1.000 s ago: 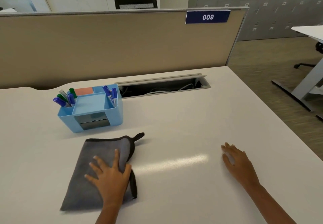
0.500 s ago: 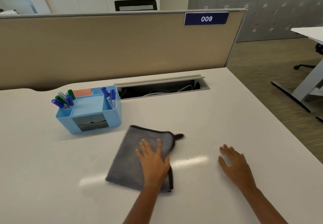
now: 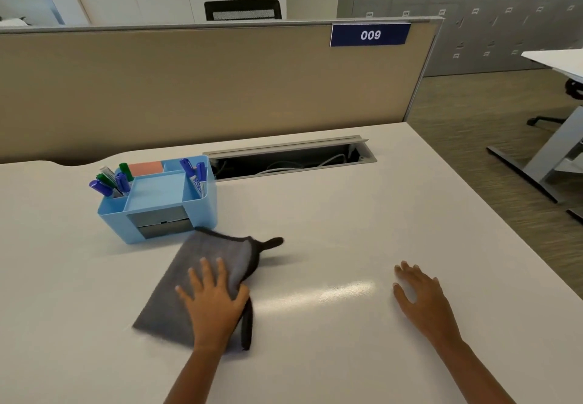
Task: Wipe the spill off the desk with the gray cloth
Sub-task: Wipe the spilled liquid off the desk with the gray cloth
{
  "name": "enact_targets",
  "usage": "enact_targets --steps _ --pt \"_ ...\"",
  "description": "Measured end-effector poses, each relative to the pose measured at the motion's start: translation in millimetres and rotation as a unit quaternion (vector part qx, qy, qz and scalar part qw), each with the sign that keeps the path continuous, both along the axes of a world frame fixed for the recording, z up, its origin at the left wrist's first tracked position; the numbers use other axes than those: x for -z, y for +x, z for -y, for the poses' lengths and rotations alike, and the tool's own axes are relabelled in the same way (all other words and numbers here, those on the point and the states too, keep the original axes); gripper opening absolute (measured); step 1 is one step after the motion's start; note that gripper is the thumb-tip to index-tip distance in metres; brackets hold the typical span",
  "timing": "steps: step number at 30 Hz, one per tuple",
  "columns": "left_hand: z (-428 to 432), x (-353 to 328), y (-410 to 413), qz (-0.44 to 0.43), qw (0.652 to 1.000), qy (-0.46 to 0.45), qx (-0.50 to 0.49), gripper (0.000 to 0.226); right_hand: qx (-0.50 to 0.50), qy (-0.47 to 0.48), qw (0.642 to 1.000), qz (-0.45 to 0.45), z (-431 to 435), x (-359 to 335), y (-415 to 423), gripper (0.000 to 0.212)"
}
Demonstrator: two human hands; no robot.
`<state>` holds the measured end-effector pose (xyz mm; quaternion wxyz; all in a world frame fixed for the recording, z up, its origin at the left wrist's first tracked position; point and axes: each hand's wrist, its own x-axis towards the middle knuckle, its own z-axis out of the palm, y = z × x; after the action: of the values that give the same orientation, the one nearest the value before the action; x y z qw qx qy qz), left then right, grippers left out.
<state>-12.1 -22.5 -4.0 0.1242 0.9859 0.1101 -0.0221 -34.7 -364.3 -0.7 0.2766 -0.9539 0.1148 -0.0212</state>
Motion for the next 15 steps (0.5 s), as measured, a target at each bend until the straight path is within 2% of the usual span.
enact_targets --steps 4,8,12,14,15 --pt "6 -1 -21 -0.074 0.996 -0.027 -0.05 0.066 0.003 -0.002 1.0 0.001 -1 1 0 0.043" --pt "30 6 1 -0.065 0.997 -0.034 -0.037 0.063 0.003 -0.018 1.0 0.008 -1 3 0 0.043" --pt "72 -17 33 -0.034 0.999 -0.018 -0.013 0.055 0.008 -0.015 1.0 0.009 -2 3 1 0.042" --pt "95 -16 39 -0.005 1.0 -0.004 0.021 0.055 0.009 -0.012 1.0 0.0 -3 1 3 0.042" --pt "107 -11 38 -0.017 0.999 0.0 0.05 0.057 0.011 -0.011 1.0 -0.008 -4 -1 4 0.042"
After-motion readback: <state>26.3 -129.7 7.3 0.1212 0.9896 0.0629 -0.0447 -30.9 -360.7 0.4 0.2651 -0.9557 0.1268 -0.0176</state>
